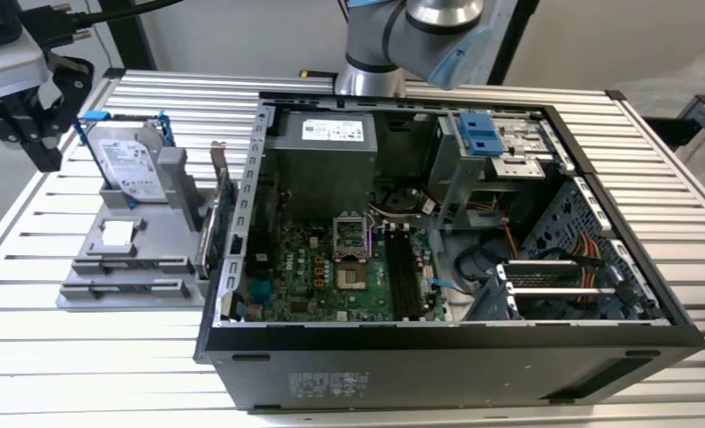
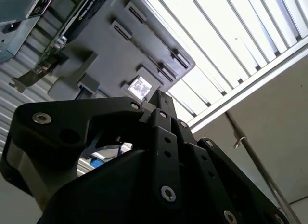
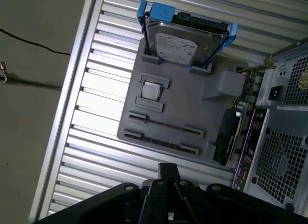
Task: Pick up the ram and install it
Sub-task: 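Reach for the ram, then pick up the ram and move it above insertion slot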
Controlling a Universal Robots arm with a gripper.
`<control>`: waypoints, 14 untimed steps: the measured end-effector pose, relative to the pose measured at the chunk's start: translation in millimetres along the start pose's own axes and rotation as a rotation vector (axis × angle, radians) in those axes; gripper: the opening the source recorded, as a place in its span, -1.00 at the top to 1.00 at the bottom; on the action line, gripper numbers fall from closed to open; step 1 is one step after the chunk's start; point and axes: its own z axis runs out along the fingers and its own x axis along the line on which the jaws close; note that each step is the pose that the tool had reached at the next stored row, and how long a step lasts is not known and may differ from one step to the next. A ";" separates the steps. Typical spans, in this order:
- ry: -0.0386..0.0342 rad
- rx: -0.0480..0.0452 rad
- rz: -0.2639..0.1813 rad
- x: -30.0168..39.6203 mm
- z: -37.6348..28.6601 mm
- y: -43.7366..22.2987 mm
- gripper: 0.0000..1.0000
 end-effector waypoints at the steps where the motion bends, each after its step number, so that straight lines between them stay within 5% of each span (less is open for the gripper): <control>1: 0.0004 0.0002 -0.008 0.0 0.0 0.0 1.00; 14: 0.0064 0.0035 -0.136 0.0 0.0 0.0 1.00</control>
